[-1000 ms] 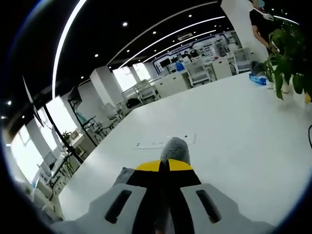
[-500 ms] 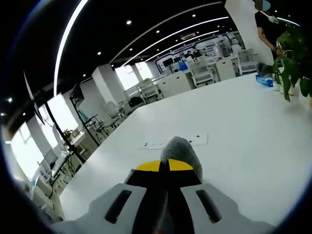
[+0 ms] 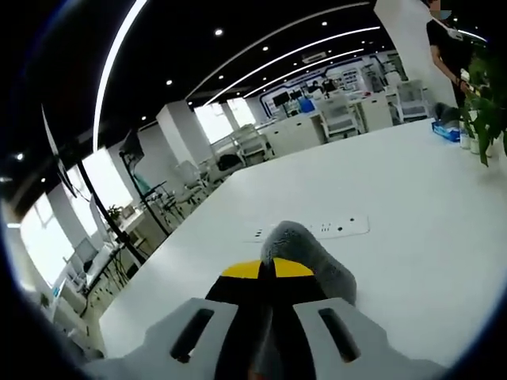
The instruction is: Fold the towel on the table until its edges align and the towel forms a compact rectangular stack.
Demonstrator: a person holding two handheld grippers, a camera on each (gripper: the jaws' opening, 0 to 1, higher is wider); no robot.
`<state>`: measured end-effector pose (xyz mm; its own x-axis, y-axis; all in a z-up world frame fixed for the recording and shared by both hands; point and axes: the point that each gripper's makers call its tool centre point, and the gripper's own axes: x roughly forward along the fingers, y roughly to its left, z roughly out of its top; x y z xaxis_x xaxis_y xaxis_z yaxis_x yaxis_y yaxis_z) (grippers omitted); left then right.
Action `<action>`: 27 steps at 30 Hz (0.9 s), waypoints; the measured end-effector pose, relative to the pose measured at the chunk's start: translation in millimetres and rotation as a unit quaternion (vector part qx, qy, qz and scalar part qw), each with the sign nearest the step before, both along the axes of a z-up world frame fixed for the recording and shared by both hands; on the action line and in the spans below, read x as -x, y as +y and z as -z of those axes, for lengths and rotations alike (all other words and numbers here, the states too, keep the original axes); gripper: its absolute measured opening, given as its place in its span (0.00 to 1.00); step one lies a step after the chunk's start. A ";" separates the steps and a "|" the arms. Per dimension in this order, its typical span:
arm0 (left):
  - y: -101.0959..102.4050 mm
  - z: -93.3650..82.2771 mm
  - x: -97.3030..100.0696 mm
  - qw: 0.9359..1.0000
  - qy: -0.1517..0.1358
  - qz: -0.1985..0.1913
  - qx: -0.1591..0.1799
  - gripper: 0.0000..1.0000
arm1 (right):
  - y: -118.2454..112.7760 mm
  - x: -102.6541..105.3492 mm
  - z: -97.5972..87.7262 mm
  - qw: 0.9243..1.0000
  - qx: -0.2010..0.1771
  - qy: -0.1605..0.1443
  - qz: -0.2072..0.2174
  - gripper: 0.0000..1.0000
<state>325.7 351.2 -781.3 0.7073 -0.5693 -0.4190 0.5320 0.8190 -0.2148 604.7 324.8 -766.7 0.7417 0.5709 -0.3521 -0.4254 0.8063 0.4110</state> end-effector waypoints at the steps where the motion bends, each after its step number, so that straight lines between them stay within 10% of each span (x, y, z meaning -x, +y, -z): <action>1: 3.1 0.6 -0.4 1.000 0.000 0.000 -0.002 0.03 | 1.3 -1.8 1.7 1.000 0.001 0.001 0.000 0.01; 27: 69.6 52.8 13.1 0.995 0.082 -0.048 0.035 0.03 | 76.5 -0.2 52.3 0.993 0.102 -0.013 -0.051 0.01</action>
<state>312.6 420.8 -834.1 0.6858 -0.5334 -0.4952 0.4046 0.8449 -0.3498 604.9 401.3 -819.0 0.6941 0.5622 -0.4496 -0.5174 0.8238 0.2315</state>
